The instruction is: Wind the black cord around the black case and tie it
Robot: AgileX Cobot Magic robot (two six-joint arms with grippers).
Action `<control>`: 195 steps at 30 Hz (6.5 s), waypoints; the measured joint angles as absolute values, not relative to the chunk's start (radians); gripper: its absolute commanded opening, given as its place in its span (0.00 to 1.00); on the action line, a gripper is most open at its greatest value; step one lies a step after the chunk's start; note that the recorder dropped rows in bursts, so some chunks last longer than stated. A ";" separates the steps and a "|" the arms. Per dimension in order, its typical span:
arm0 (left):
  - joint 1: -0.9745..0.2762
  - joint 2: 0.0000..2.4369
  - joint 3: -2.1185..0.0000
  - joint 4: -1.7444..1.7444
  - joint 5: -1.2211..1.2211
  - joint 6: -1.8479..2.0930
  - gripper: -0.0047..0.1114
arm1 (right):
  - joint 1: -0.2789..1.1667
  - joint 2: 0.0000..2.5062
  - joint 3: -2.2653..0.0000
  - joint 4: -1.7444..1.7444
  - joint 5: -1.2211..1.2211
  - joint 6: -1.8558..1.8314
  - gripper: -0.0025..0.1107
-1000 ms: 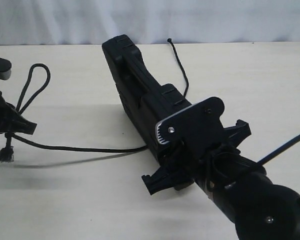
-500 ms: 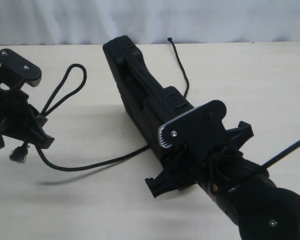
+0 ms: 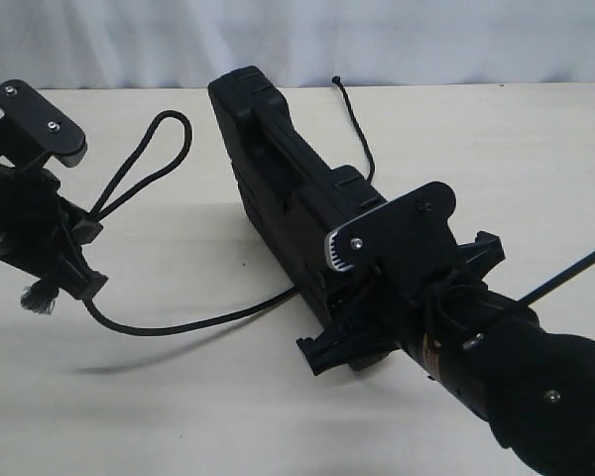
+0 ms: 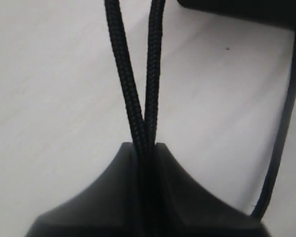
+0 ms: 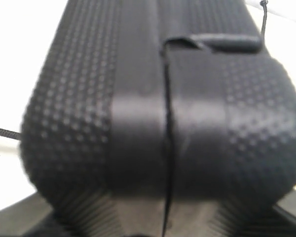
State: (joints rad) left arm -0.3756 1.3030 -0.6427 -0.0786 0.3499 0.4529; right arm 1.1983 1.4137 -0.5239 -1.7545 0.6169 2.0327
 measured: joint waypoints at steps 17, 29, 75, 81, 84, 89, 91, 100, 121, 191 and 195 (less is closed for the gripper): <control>-0.376 1.301 -0.643 -0.539 0.523 1.019 0.04 | 1.198 1.414 -0.524 -1.759 0.617 2.026 0.06; -0.376 1.301 -0.643 -0.780 0.588 1.318 0.04 | 1.198 1.414 -0.524 -1.759 0.615 2.026 0.06; -0.376 1.383 -0.721 -1.249 0.523 1.617 0.04 | 1.198 1.414 -0.524 -1.761 0.609 1.971 0.06; -0.376 1.390 -0.773 -1.289 0.547 1.623 0.04 | 1.198 1.414 -0.524 -1.761 0.609 1.971 0.06; -0.376 1.390 -0.786 -1.307 0.553 1.623 0.04 | 1.198 1.414 -0.524 -1.761 0.609 1.971 0.06; -0.376 1.416 -0.786 -1.311 0.562 1.623 0.04 | 1.198 1.414 -0.524 -1.761 0.609 1.971 0.06; -0.376 1.438 -0.786 -1.311 0.570 1.623 0.04 | 1.198 1.414 -0.524 -1.761 0.609 1.971 0.06; -0.376 1.510 -0.812 -1.341 0.603 1.623 0.04 | 1.198 1.414 -0.524 -1.761 0.609 1.971 0.06; -0.376 1.620 -0.935 -1.381 0.642 1.621 0.04 | 1.198 1.414 -0.524 -1.761 0.606 1.969 0.06; -0.376 1.505 -0.936 -1.343 0.623 1.579 0.38 | 1.198 1.414 -0.524 -1.762 0.603 1.966 0.06; -0.376 1.475 -0.936 -1.305 0.585 1.573 0.38 | 1.198 1.414 -0.524 -1.762 0.603 1.966 0.06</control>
